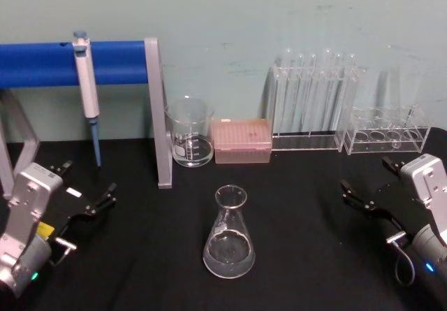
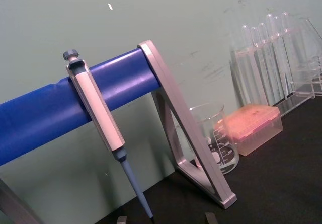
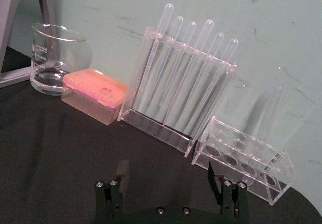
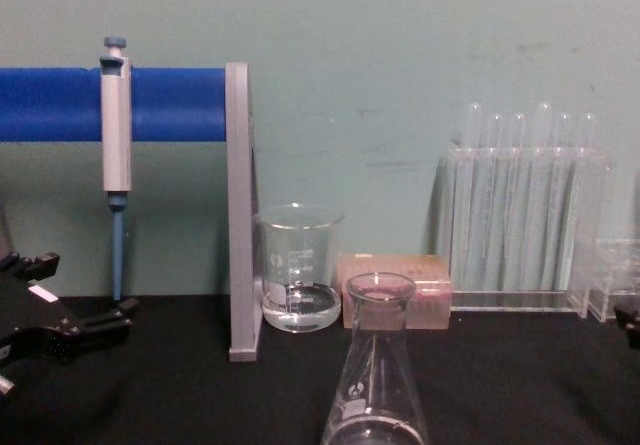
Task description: Grasp the erlenmeyer flask with one hand, shake it three times, then place it back.
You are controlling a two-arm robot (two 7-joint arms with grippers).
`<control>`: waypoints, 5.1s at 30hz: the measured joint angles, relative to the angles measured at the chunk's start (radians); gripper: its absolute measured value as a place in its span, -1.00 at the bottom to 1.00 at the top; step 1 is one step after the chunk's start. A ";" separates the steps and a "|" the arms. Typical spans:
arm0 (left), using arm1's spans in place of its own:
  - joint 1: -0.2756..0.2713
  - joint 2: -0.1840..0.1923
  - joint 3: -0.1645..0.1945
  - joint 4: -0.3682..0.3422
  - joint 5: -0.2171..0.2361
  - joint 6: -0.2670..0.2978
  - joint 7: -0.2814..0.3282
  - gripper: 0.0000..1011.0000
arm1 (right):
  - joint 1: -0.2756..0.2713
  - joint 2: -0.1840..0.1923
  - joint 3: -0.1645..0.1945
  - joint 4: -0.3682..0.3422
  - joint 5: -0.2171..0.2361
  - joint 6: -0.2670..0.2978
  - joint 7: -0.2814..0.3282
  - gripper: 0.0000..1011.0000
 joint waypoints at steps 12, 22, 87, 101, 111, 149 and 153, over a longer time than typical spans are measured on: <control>0.000 0.000 0.000 0.000 0.000 0.000 0.000 0.98 | 0.000 0.000 0.000 0.000 0.000 0.000 0.000 0.98; 0.000 0.000 0.000 0.000 0.000 0.000 0.000 0.98 | 0.000 0.000 0.000 0.000 0.000 0.000 0.000 0.98; 0.000 0.000 0.000 0.000 0.000 0.000 0.000 0.98 | -0.058 -0.020 0.077 -0.128 0.191 0.028 0.534 0.98; 0.000 0.000 0.000 0.000 0.000 0.000 0.000 0.98 | 0.010 -0.075 0.036 -0.059 0.178 0.021 0.625 0.98; 0.000 0.000 0.000 0.000 0.000 0.000 0.000 0.98 | 0.054 -0.098 0.001 -0.021 0.177 0.018 0.669 0.98; 0.000 0.000 0.000 0.000 0.000 0.000 0.000 0.98 | 0.196 -0.199 -0.107 0.140 0.188 0.005 0.731 0.98; 0.000 0.000 0.000 0.000 0.000 0.000 0.000 0.98 | 0.204 -0.205 -0.112 0.150 0.184 0.007 0.731 0.98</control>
